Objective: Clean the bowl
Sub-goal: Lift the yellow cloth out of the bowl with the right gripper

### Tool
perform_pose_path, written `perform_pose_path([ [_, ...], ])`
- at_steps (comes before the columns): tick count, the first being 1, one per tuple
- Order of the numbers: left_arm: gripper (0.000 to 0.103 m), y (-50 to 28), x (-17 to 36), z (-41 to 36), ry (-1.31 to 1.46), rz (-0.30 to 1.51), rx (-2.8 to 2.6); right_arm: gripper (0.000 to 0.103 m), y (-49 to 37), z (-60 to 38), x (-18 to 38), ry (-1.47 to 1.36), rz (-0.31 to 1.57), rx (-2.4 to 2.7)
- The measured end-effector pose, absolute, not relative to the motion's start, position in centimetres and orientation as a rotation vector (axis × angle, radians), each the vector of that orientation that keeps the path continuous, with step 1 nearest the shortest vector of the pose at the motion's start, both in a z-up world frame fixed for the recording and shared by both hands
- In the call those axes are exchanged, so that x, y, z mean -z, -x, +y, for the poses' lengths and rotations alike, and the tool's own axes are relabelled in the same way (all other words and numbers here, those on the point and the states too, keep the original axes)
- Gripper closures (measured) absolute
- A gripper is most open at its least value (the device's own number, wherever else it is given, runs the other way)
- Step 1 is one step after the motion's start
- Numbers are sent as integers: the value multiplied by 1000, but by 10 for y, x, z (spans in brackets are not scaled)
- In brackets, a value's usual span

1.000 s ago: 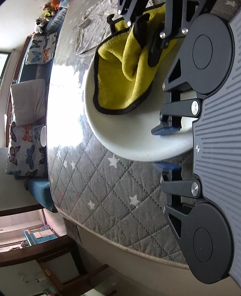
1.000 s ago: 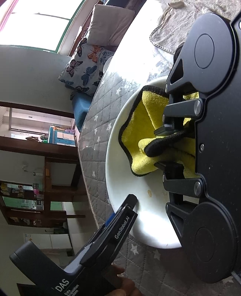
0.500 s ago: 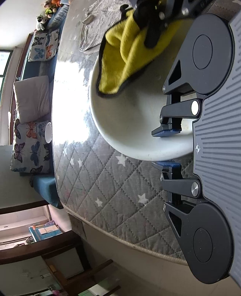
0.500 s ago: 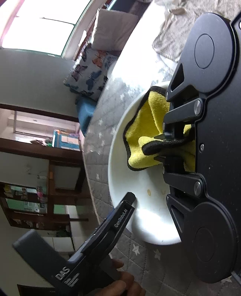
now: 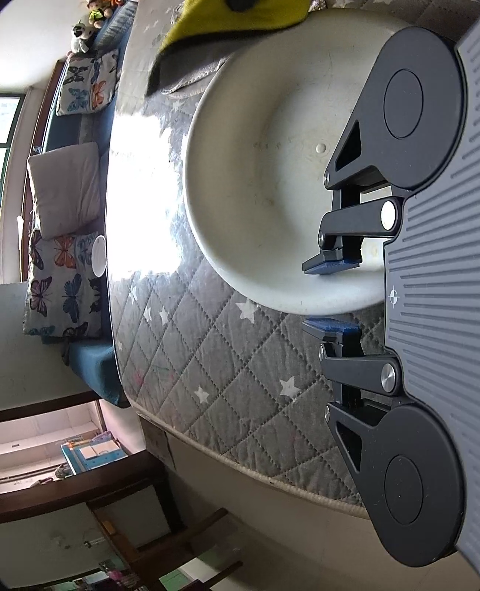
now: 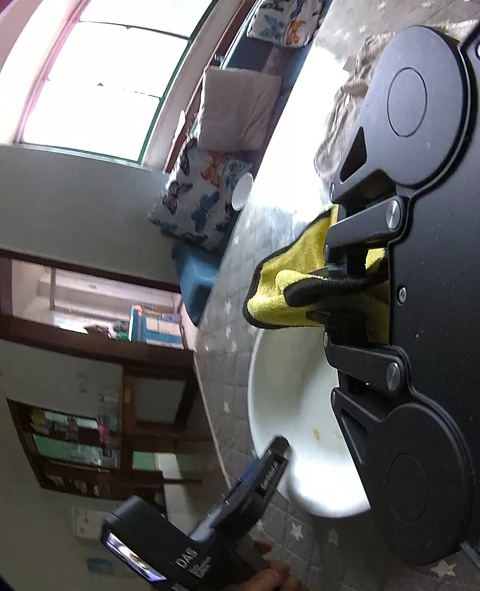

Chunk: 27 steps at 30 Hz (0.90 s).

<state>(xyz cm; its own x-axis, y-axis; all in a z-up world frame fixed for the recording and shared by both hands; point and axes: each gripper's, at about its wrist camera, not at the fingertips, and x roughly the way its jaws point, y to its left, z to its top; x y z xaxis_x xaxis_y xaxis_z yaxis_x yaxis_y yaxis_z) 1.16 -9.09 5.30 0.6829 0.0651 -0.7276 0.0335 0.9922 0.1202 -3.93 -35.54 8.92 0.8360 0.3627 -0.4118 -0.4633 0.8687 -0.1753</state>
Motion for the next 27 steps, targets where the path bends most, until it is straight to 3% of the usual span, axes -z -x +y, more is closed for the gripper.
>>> perform_pose_path([
  [6, 74, -2, -61, -89, -123, 802, -20, 88, 36, -372, -89, 277, 376, -369],
  [20, 43, 36, -83, -104, -94, 751, -2, 88, 32, -378, -51, 313, 499, -329],
  [27, 35, 59, -90, -121, -82, 730, 37, 73, 44, -379, -51, 296, 496, -328],
])
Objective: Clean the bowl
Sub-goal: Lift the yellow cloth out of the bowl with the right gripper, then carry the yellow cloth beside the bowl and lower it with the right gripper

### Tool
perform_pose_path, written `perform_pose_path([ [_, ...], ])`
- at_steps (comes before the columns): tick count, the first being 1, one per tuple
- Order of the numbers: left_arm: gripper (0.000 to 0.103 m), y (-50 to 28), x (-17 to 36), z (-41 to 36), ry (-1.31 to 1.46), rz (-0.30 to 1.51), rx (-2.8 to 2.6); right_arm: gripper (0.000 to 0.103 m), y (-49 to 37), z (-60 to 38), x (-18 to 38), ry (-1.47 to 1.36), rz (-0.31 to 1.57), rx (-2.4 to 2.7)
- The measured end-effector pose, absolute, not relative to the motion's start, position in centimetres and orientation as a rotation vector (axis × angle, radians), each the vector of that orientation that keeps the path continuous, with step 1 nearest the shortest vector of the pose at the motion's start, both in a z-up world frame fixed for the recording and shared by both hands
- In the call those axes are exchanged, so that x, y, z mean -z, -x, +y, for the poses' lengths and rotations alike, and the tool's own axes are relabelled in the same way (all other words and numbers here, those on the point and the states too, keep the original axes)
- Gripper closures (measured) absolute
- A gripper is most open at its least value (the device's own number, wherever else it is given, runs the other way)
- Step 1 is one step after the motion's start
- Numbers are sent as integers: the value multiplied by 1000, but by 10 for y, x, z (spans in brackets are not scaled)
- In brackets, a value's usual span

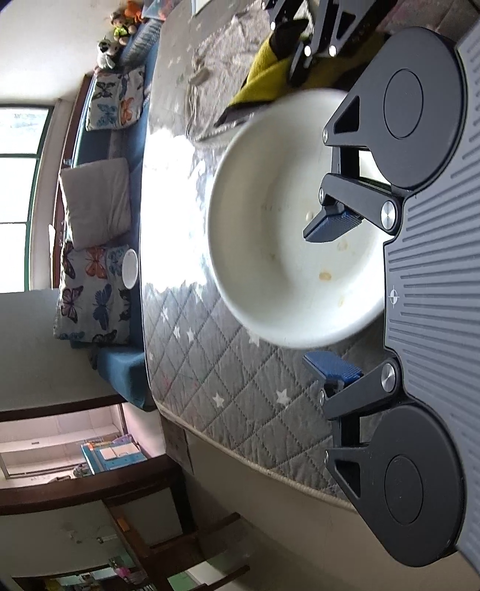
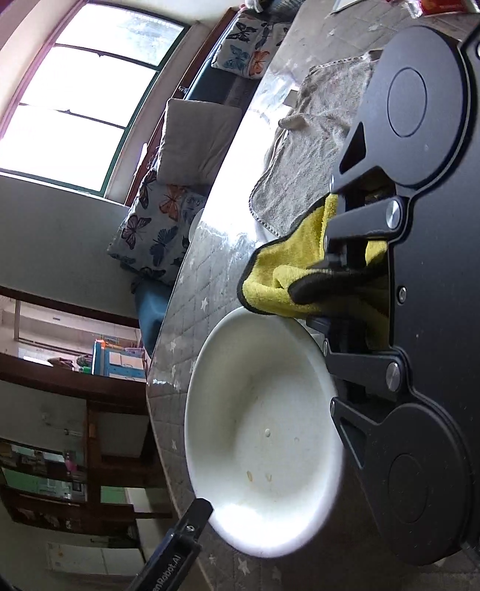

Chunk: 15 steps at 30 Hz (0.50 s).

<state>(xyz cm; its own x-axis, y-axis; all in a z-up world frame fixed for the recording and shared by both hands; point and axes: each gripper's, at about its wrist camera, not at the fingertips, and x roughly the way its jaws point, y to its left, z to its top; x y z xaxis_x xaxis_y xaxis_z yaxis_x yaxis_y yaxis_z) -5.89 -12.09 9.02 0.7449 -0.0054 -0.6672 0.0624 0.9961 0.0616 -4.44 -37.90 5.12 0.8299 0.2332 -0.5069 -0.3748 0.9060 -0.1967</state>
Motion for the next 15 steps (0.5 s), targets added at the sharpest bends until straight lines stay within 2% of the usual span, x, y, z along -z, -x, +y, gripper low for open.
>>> perform_pose_path([
  [2, 33, 64, -91, -126, -83, 726, 46, 71, 51, -381, -52, 283, 492, -325],
  [5, 28, 74, -92, -135, -94, 714, 67, 61, 61, -383, -55, 262, 478, -321],
  [10, 24, 90, -94, -146, -102, 699, 92, 56, 70, -386, -61, 245, 452, -320],
  [15, 24, 99, -93, -153, -93, 708, 102, 56, 83, -383, -69, 265, 391, -315],
])
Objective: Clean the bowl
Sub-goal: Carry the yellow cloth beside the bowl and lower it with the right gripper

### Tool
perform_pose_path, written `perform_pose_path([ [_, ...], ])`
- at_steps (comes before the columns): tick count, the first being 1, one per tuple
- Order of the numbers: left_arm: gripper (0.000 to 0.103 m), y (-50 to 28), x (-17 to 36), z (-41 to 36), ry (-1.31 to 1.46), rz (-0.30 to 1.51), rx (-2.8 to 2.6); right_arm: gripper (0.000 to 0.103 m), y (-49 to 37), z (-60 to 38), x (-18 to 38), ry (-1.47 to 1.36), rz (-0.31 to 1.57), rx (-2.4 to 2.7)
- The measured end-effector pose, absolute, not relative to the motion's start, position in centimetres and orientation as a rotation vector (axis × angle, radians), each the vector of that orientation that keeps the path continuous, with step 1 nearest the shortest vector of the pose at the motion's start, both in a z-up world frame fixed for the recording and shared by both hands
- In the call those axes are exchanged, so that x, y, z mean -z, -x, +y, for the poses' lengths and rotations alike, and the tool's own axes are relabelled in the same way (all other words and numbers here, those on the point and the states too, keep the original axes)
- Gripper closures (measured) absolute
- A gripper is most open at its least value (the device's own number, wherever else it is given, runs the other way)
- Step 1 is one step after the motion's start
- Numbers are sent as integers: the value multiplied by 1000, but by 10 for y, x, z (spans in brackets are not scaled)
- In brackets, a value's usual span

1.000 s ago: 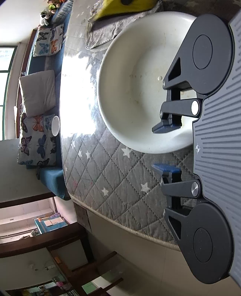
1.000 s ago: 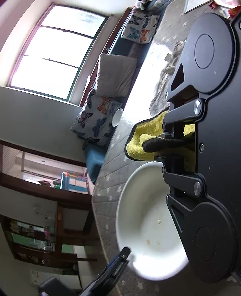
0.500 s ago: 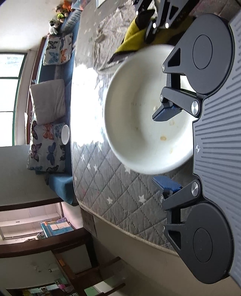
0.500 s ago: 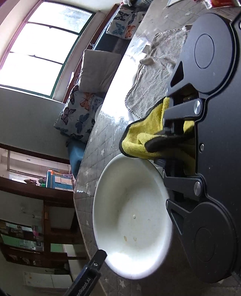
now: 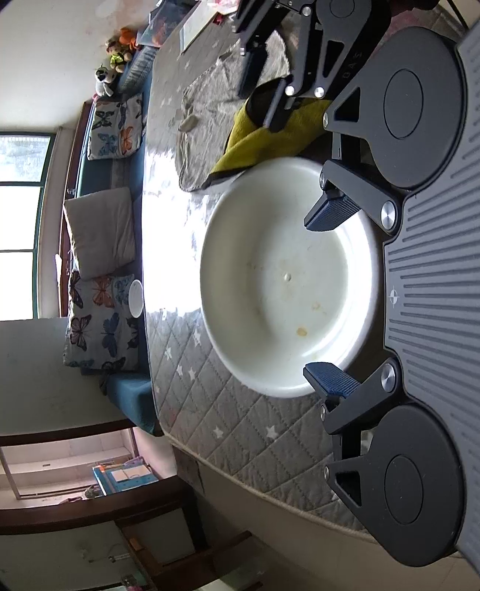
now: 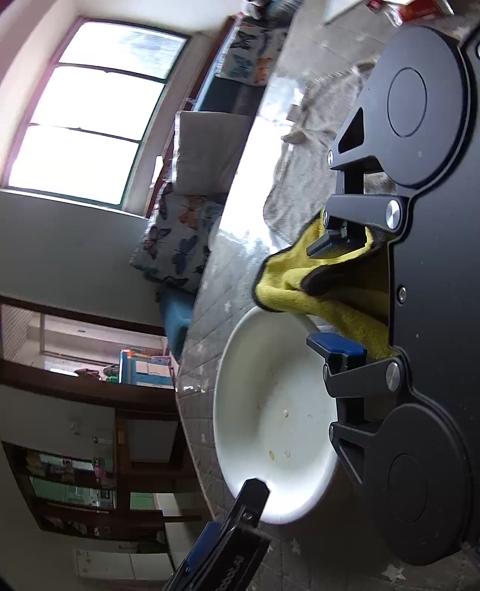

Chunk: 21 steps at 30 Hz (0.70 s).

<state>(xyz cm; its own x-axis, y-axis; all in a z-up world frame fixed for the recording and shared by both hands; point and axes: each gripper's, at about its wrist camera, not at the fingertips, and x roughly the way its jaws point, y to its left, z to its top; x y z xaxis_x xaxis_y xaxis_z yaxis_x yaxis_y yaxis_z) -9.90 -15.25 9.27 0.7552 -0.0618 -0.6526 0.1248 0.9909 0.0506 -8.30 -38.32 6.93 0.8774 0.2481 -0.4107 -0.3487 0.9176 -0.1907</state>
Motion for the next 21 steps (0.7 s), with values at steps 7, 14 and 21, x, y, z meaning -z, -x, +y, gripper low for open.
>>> perform_pose_path([
  [7, 24, 104, -90, -153, -91, 718, 99, 76, 69, -380, -71, 250, 377, -336],
  [14, 24, 103, -87, -152, -85, 730, 95, 90, 35, -392, -56, 133, 490, -338],
  [21, 24, 105, -87, -158, -98, 731, 128, 92, 35, -374, -35, 225, 537, -348],
])
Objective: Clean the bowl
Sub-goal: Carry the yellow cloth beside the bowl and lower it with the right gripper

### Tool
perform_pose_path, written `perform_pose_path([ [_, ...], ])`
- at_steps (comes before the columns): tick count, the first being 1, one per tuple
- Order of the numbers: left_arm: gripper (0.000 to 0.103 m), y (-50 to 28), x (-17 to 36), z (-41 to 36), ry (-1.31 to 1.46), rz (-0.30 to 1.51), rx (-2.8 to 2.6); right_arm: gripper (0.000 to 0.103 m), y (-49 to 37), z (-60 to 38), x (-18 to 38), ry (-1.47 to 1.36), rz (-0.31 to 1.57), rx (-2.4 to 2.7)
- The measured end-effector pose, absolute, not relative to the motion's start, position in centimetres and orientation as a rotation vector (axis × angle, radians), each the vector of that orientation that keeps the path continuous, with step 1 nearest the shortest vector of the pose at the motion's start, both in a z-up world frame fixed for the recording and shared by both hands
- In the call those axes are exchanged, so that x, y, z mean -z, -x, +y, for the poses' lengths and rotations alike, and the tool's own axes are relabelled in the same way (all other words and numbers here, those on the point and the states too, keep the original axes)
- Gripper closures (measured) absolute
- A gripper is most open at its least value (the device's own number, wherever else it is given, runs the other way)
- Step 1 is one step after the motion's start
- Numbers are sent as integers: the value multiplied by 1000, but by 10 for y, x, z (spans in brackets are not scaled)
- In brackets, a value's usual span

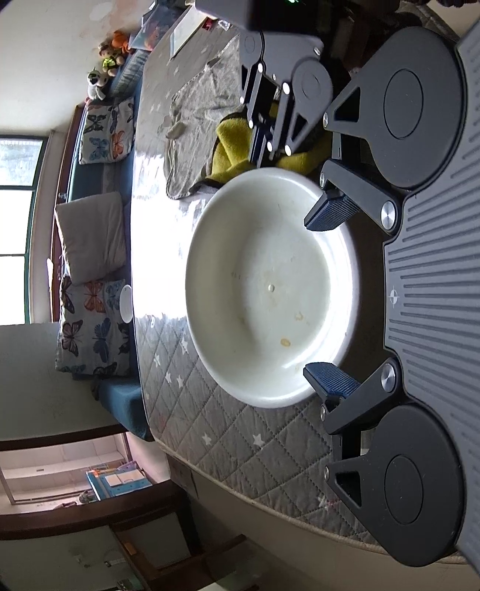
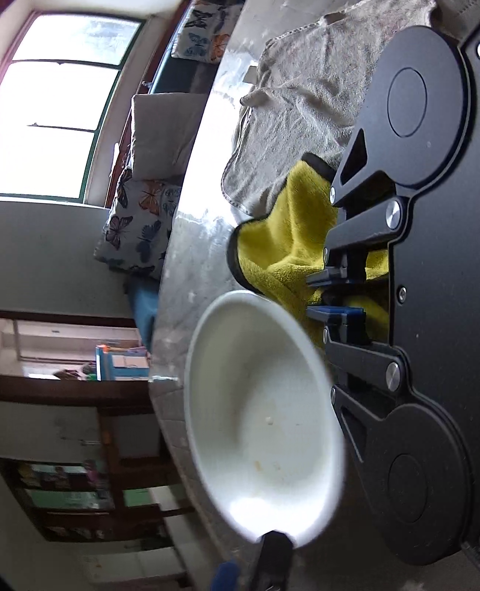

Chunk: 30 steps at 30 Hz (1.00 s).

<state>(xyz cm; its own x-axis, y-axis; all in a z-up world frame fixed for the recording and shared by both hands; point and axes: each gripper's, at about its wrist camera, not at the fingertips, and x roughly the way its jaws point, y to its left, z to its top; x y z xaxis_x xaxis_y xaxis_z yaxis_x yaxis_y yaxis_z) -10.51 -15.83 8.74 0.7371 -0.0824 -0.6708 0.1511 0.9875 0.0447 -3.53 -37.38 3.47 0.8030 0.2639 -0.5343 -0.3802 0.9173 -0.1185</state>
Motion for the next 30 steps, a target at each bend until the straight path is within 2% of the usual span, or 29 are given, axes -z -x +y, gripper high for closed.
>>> perform_pose_path([
  [4, 24, 106, -87, -162, -91, 733, 142, 91, 44, -364, -35, 290, 526, -352],
  [14, 24, 110, -87, -173, -107, 719, 133, 91, 57, -372, -49, 243, 493, -355],
  [18, 24, 114, -85, -173, -115, 708, 123, 82, 62, -373, -53, 225, 487, -352],
  [30, 24, 127, -81, -173, -104, 696, 115, 73, 83, -377, -63, 180, 455, -341],
])
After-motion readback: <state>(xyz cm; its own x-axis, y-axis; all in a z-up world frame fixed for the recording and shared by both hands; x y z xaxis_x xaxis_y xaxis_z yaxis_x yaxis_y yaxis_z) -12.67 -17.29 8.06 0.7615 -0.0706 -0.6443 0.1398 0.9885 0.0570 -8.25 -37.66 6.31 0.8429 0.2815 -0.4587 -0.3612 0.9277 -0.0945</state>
